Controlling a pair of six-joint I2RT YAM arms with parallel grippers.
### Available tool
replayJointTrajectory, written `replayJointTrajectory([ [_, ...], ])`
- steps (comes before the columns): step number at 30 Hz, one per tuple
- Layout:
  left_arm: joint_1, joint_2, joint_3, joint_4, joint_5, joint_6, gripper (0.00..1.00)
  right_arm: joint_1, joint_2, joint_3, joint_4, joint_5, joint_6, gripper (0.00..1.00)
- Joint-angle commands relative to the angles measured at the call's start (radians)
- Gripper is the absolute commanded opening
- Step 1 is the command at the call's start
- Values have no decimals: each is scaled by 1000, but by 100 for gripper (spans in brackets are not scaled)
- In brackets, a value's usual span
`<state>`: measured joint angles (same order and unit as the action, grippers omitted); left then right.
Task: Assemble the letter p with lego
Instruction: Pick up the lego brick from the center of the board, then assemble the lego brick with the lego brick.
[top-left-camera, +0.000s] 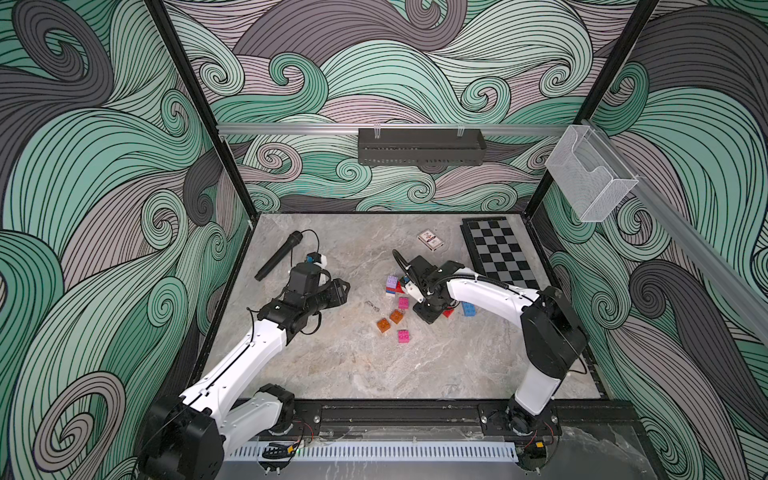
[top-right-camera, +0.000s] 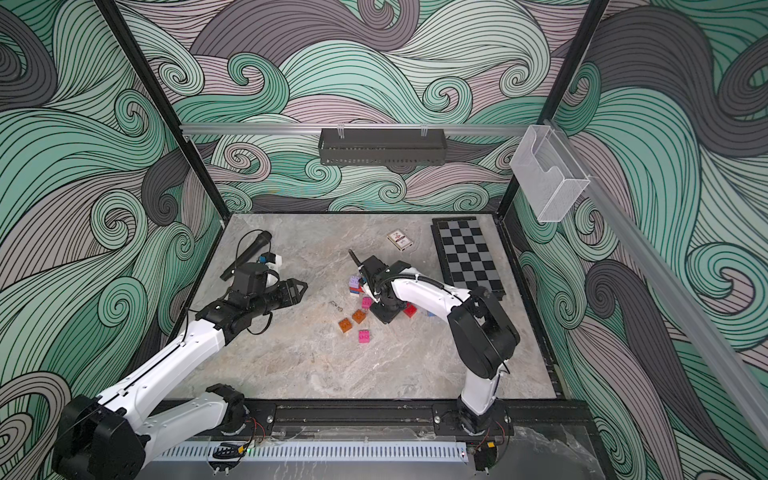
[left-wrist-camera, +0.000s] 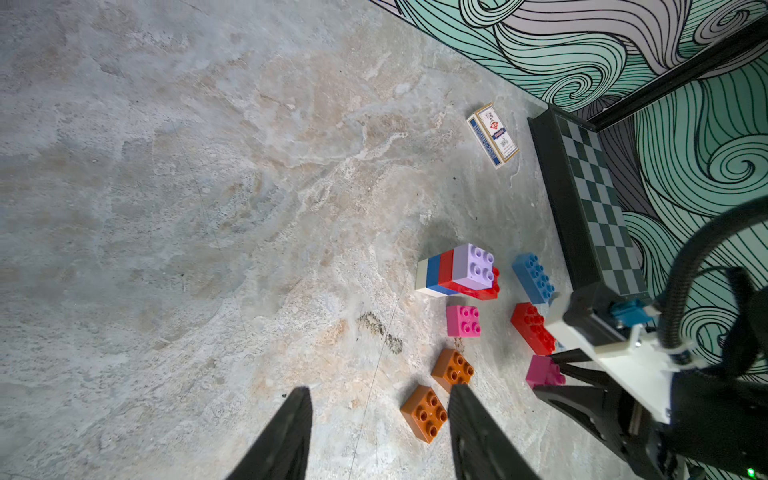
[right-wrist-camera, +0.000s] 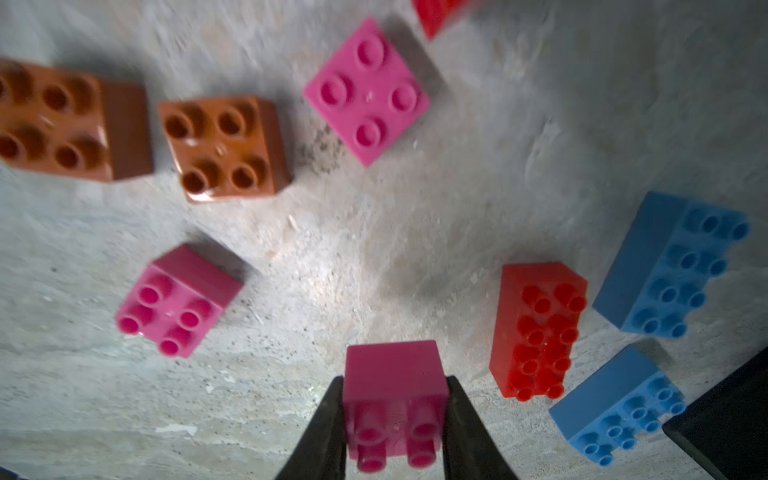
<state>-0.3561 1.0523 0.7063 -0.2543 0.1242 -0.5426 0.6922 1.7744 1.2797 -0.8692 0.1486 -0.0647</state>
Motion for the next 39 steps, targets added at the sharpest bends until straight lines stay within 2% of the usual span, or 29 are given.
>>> replayJointTrajectory([
  [1,-3,3,42,-5,-18,5,54,9,9,49,-8,-30,73,24],
  [14,-3,6,44,-9,-26,9,54,23,147,192,10,-64,118,23],
  [24,-4,5,45,-17,-27,9,54,15,231,281,16,45,131,23],
  [30,-3,-3,44,-23,-25,4,54,-3,262,319,19,68,117,23],
  [39,-5,19,51,-8,21,-10,46,-27,270,345,32,64,94,23],
])
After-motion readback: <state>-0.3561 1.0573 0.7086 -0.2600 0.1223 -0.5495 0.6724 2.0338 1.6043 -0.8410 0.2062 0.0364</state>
